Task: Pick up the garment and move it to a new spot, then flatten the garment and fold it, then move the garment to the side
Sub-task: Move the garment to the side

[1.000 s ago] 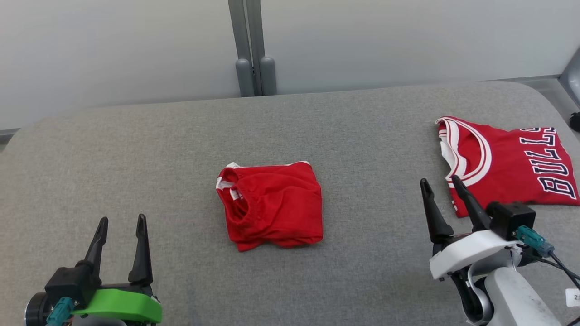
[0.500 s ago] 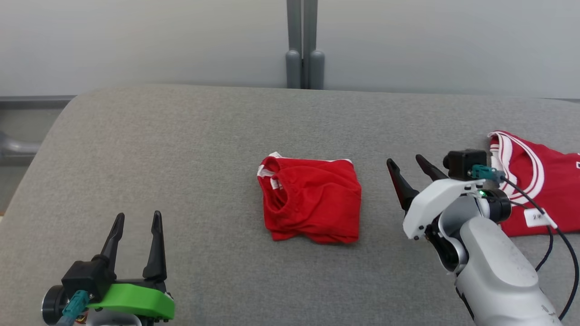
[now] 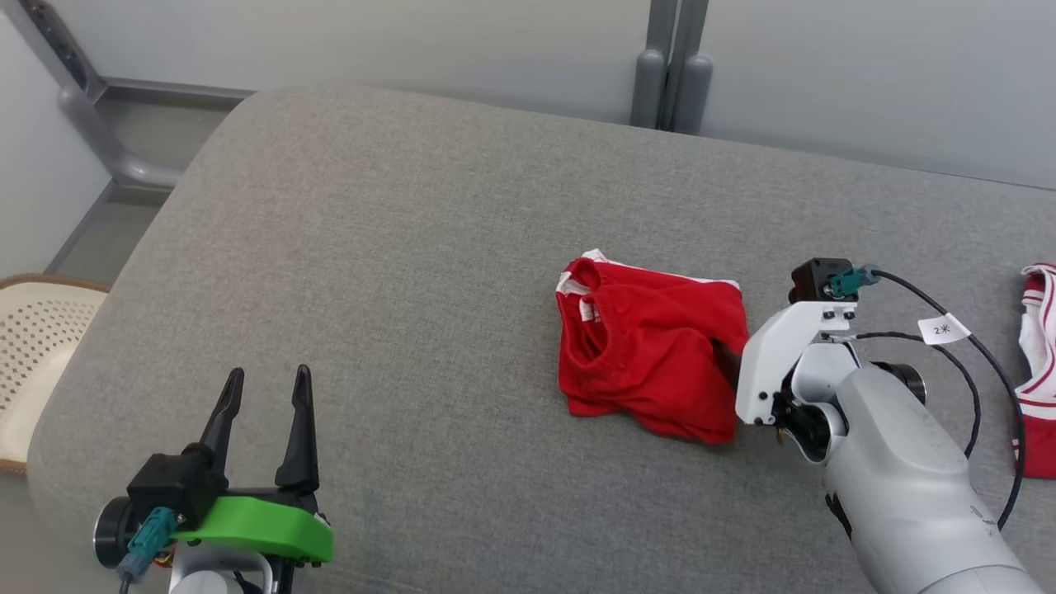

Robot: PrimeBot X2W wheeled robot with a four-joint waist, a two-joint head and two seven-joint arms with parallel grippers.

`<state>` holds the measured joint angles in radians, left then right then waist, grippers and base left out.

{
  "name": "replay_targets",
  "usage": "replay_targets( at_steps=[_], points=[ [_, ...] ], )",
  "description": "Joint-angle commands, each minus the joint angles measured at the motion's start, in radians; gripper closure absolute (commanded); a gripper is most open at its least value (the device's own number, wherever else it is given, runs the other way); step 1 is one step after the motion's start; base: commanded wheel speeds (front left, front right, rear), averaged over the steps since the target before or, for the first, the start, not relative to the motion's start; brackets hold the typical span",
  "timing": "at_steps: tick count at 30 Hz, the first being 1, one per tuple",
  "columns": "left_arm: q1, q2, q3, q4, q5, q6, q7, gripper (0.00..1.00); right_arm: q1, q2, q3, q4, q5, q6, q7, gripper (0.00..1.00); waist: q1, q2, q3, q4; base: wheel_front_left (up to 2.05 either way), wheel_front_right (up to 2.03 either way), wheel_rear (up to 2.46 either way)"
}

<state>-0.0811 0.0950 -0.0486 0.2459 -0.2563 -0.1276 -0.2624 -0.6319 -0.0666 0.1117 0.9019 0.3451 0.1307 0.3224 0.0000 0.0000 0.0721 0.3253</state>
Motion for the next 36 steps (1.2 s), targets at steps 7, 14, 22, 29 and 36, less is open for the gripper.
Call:
replay_targets(
  at_steps=[7, 14, 22, 29, 36],
  points=[
    [-0.032, -0.007, -0.004, 0.002, -0.005, -0.004, -0.003, 0.00, -0.013, 0.009, -0.048, 0.103, -0.006, 0.000, 0.016, 0.00, 0.0000, 0.0000, 0.055, 0.041, 0.00, 0.00, 0.00],
    [-0.040, 0.002, -0.005, 0.005, -0.006, -0.004, -0.003, 0.00, -0.027, 0.018, -0.023, 0.115, 0.024, 0.000, -0.042, 1.00, 0.0000, 0.0000, 0.061, 0.025, 0.00, 0.00, 0.00],
    [-0.031, 0.021, -0.025, -0.018, -0.005, -0.004, -0.003, 0.00, -0.049, 0.013, 0.023, 0.072, 0.061, -0.001, -0.158, 1.00, 0.0000, 0.0000, 0.019, -0.064, 0.00, 0.00, 0.00],
    [-0.025, 0.036, -0.075, -0.050, -0.010, -0.004, -0.003, 0.00, -0.051, -0.001, 0.064, 0.041, 0.077, -0.001, -0.175, 1.00, 0.0000, 0.0000, -0.011, -0.216, 0.00, 0.00, 0.00],
    [-0.038, 0.050, -0.136, -0.071, -0.016, -0.004, -0.003, 0.00, -0.037, -0.014, 0.101, -0.029, 0.108, 0.000, -0.158, 1.00, 0.0000, 0.0000, -0.015, -0.384, 0.00, 0.00, 0.00]
  ],
)
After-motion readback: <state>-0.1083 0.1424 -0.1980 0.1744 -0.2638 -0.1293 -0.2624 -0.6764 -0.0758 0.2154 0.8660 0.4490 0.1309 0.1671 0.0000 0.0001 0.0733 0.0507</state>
